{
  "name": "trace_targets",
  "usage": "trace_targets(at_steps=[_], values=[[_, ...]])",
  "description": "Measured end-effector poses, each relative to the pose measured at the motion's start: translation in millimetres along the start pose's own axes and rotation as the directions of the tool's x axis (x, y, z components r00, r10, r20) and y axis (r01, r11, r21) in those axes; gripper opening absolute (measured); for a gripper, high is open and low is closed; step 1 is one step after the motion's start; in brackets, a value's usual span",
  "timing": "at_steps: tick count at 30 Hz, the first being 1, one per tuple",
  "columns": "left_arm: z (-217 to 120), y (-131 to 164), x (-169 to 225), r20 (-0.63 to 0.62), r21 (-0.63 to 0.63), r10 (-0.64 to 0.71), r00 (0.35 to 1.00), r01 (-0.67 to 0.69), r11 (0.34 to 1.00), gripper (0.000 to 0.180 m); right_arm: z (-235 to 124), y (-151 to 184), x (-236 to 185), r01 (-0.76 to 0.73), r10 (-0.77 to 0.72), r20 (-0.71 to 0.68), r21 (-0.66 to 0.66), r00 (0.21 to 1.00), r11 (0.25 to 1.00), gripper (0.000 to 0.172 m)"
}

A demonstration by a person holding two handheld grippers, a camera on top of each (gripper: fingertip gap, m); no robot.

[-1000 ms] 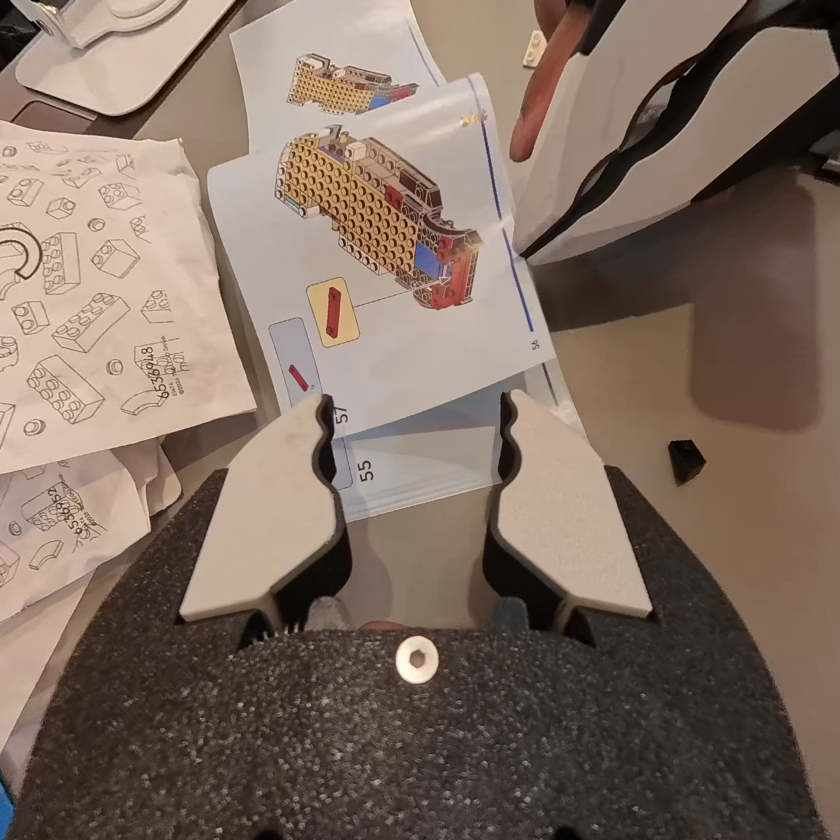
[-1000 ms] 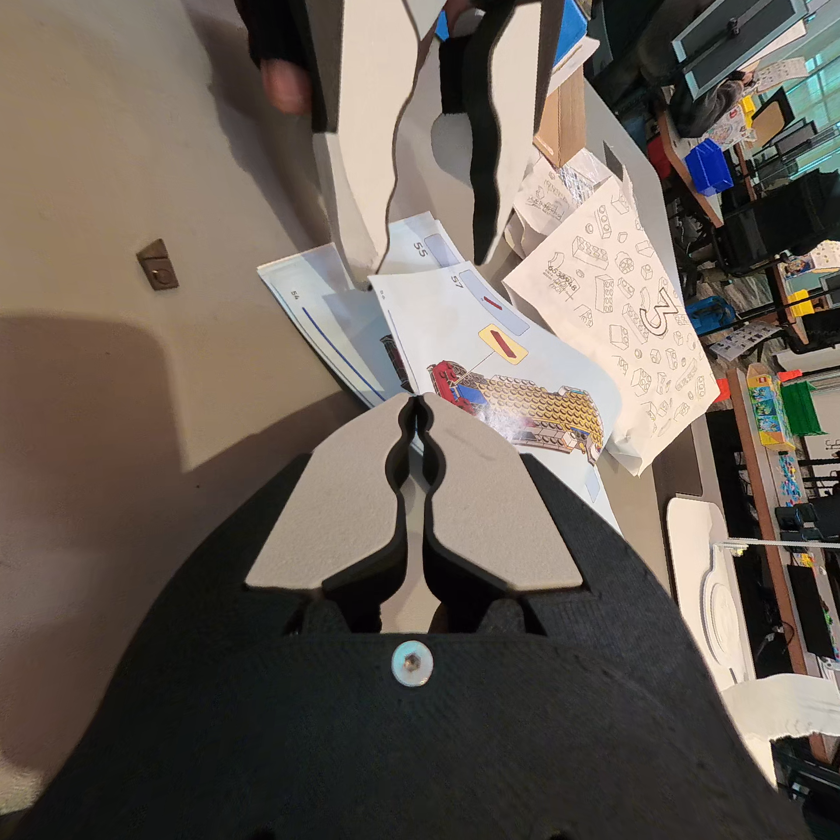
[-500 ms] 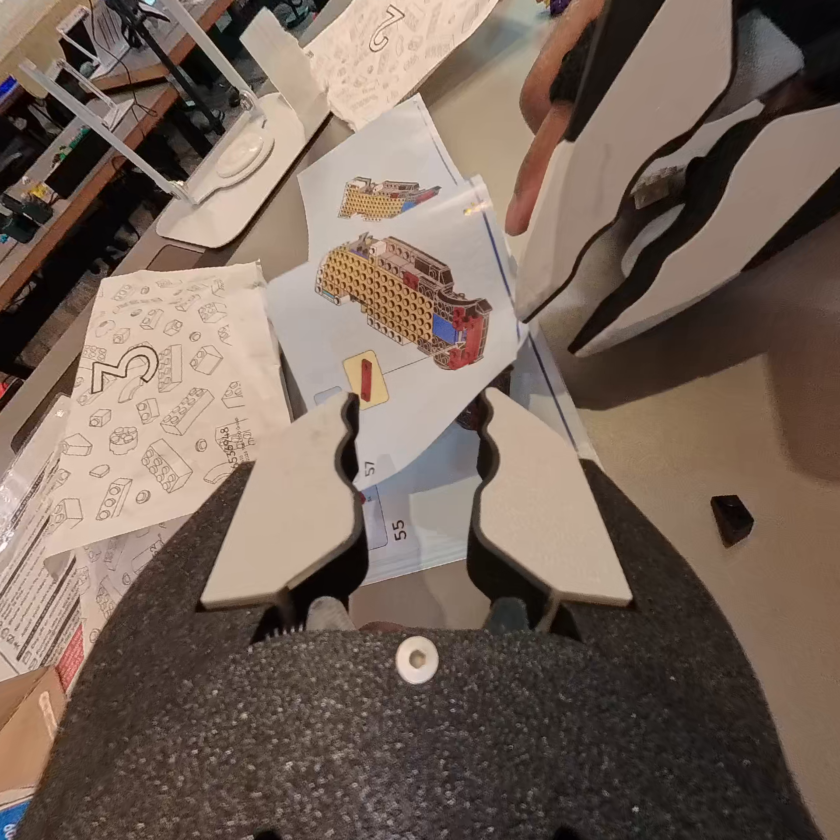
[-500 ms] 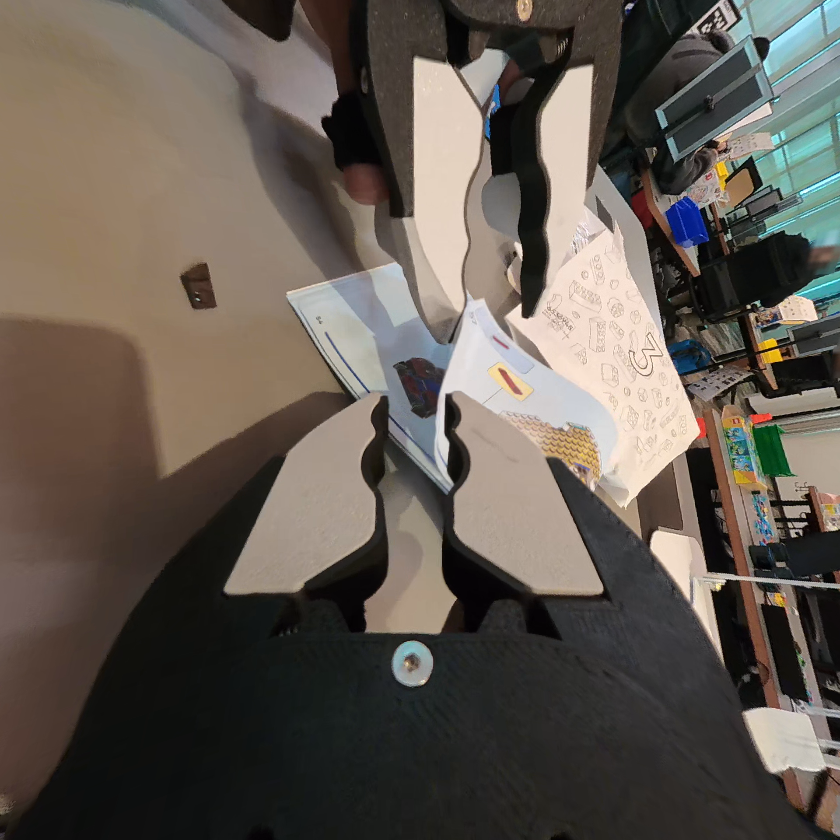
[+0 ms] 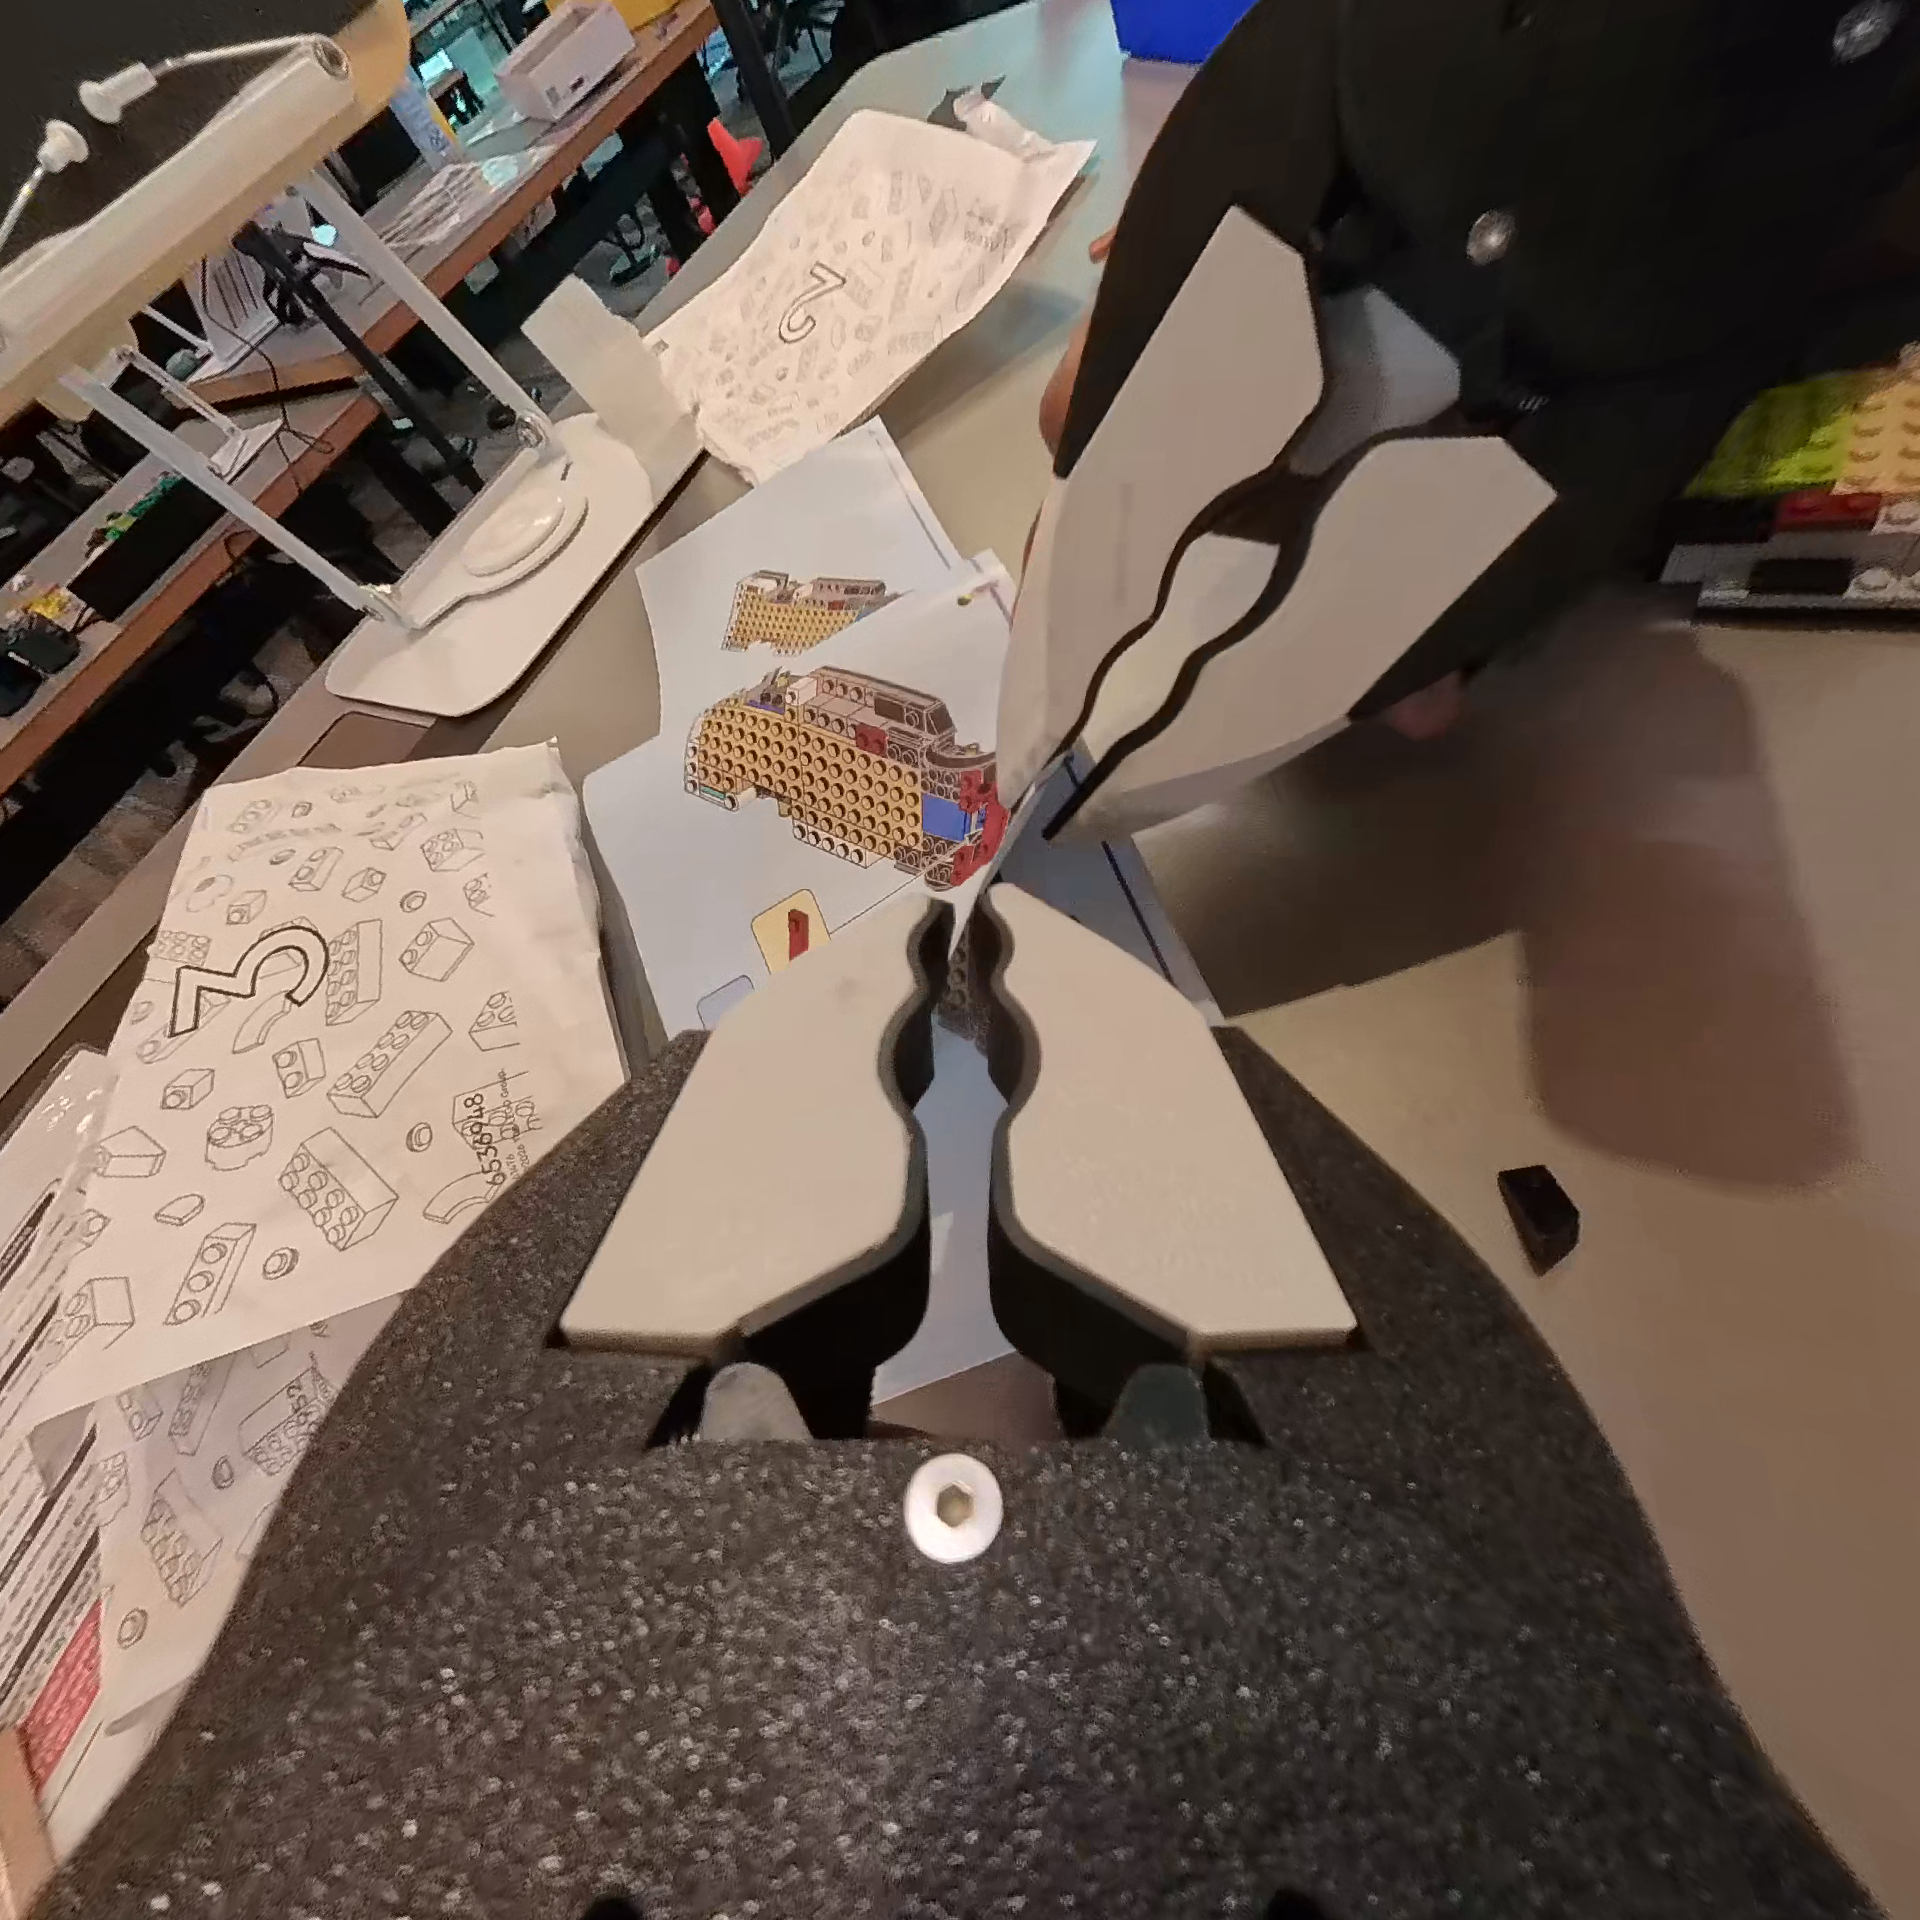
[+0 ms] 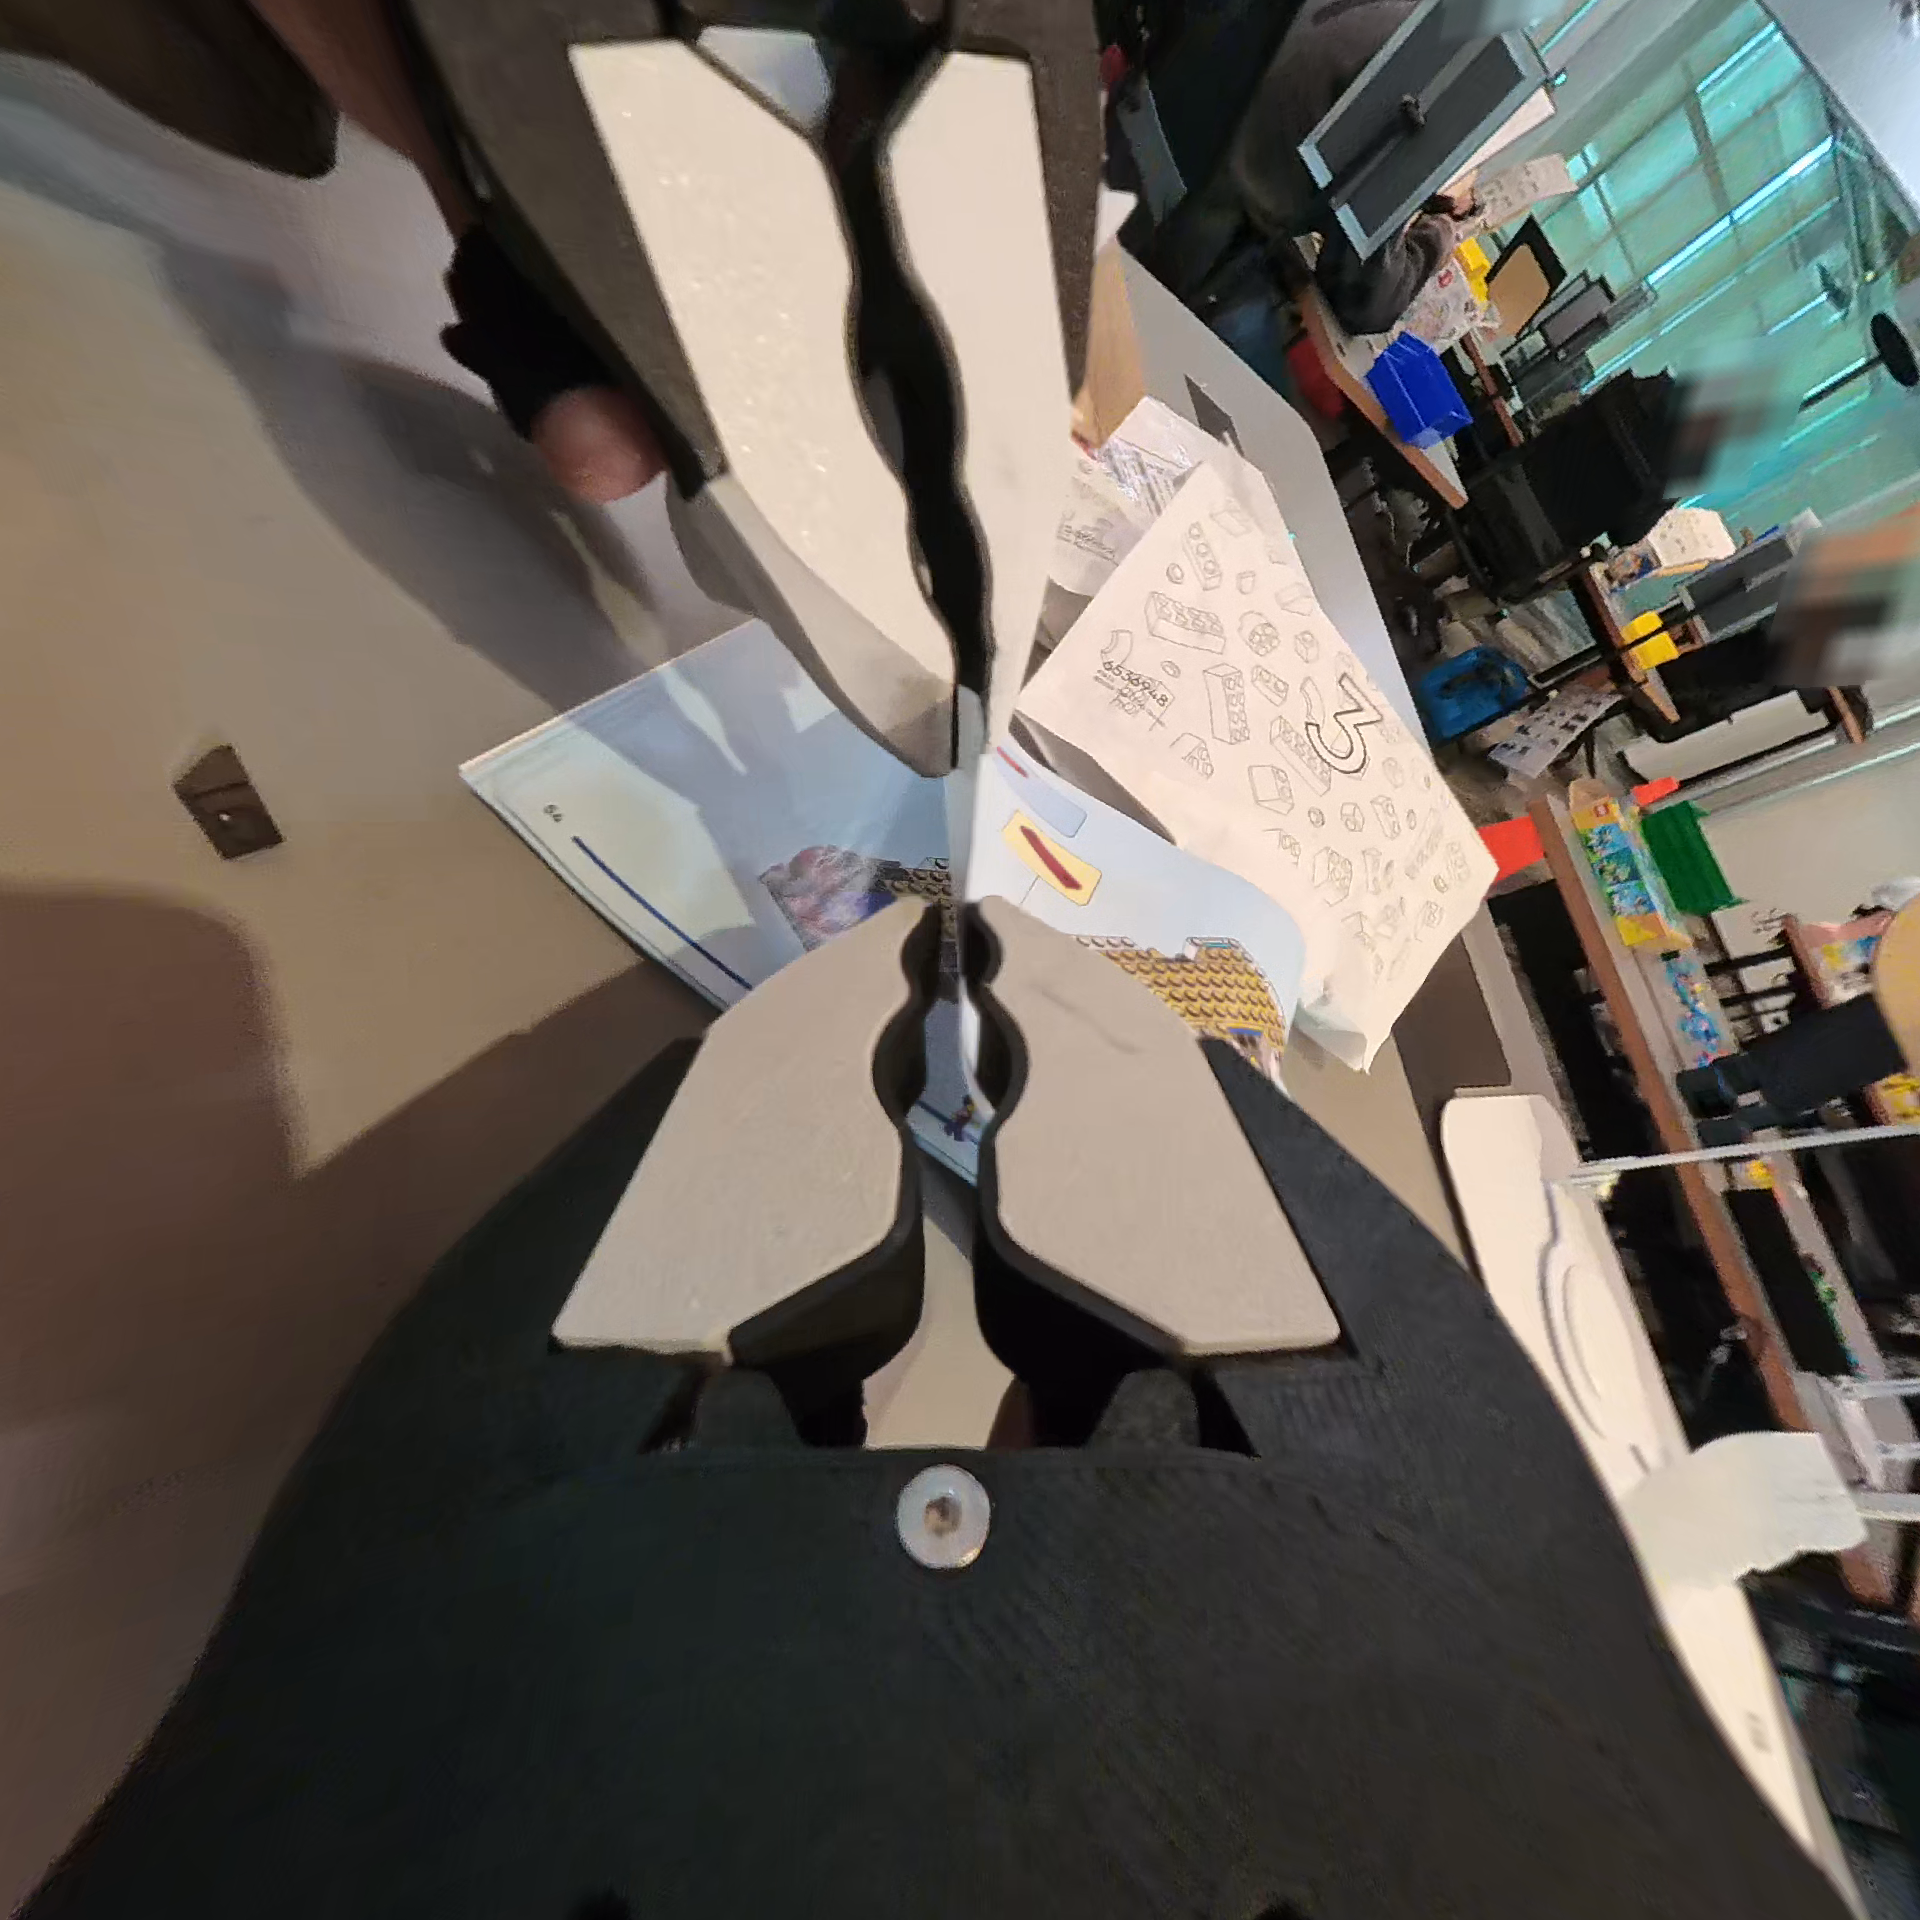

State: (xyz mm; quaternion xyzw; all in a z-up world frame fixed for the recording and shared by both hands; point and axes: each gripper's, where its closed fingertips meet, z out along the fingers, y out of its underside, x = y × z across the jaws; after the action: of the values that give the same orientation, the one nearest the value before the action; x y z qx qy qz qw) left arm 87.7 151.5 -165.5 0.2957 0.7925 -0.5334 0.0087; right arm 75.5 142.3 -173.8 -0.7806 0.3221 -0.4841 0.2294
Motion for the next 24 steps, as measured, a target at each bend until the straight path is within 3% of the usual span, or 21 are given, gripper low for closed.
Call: trace_targets(at_steps=[6, 13, 18, 24], values=[[-7, -13, -13, 0.039, 0.089, -0.074, 0.996, 0.070, 0.994, 0.034, -6, 1, 18, -0.192, 0.192, 0.005, 0.038, 0.981, 0.981, 0.000], [-27, -20, -52, 0.208, 0.193, -0.182, 0.961, 0.143, 0.971, 0.049, -29, 26, 84, -0.236, 0.240, -0.274, 0.049, 0.931, 0.971, 0.000], [-27, -2, -69, 0.308, 0.119, -0.204, 0.929, 0.175, 0.977, 0.051, -43, 67, 119, -0.273, 0.236, -0.426, -0.028, 0.873, 0.962, 0.001], [-24, 14, -74, 0.350, 0.042, -0.193, 0.917, 0.190, 0.981, 0.053, -49, 118, 129, -0.365, 0.271, -0.470, -0.122, 0.840, 0.923, 0.006]])
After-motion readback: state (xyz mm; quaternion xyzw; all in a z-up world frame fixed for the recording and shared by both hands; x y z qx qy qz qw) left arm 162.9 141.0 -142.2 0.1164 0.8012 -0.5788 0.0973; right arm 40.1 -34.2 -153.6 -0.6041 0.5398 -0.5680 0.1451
